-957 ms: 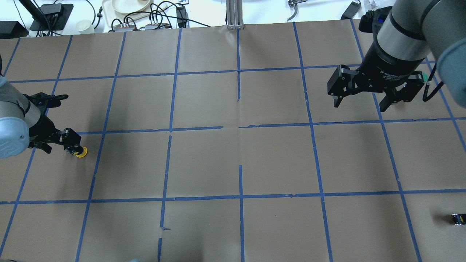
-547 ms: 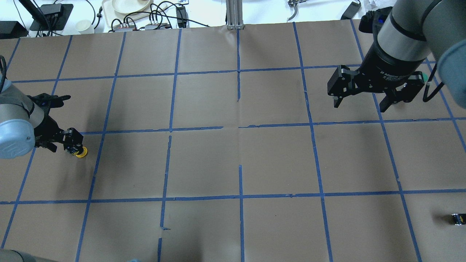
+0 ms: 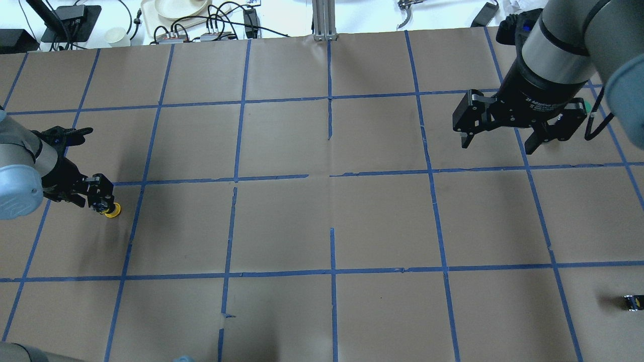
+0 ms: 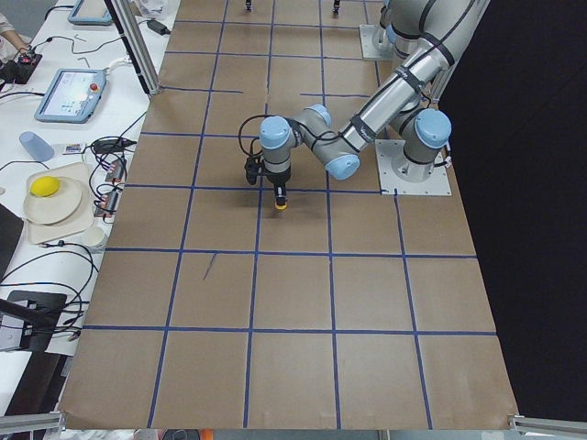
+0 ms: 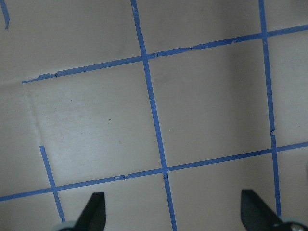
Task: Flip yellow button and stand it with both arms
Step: 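Close the left gripper on the black base of the yellow button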
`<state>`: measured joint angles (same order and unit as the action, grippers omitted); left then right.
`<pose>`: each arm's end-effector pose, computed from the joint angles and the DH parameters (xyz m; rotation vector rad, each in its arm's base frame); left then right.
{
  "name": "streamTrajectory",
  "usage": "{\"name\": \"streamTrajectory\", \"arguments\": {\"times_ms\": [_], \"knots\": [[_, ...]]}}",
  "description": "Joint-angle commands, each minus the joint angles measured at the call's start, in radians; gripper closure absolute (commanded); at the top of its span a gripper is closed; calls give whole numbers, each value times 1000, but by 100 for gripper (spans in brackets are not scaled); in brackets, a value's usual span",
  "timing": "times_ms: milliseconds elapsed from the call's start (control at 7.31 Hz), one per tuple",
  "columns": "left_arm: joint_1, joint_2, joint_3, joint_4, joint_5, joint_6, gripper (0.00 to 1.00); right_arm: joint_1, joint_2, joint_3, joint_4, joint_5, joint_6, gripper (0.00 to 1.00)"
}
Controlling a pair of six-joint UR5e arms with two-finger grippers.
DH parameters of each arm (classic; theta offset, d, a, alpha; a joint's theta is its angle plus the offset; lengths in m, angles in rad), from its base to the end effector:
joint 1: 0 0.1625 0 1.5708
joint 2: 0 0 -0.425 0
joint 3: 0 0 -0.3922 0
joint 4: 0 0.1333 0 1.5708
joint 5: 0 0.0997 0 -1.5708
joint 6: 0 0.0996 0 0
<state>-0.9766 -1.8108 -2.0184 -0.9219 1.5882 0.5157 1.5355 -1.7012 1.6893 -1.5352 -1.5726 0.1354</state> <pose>0.1708 -0.4879 0.2230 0.1225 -3.1329 -0.0660 0.1177 -0.4386 0.4866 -0.2675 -3.1270 -0.0370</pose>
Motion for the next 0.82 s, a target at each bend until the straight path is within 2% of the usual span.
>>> {"name": "streamTrajectory", "arguments": {"times_ms": [0, 137, 410, 684], "knots": [[4, -2, 4, 0, 1, 12, 75, 0, 0, 0, 1, -1, 1, 0], [4, -1, 9, 0, 1, 21, 82, 0, 2, 0, 0, -1, 1, 0], [1, 8, 20, -21, 1, 26, 82, 0, 2, 0, 0, 0, 3, 0], [4, 43, 23, -138, -185, 27, 82, 0, 0, 0, -2, 2, 3, 0]]}}
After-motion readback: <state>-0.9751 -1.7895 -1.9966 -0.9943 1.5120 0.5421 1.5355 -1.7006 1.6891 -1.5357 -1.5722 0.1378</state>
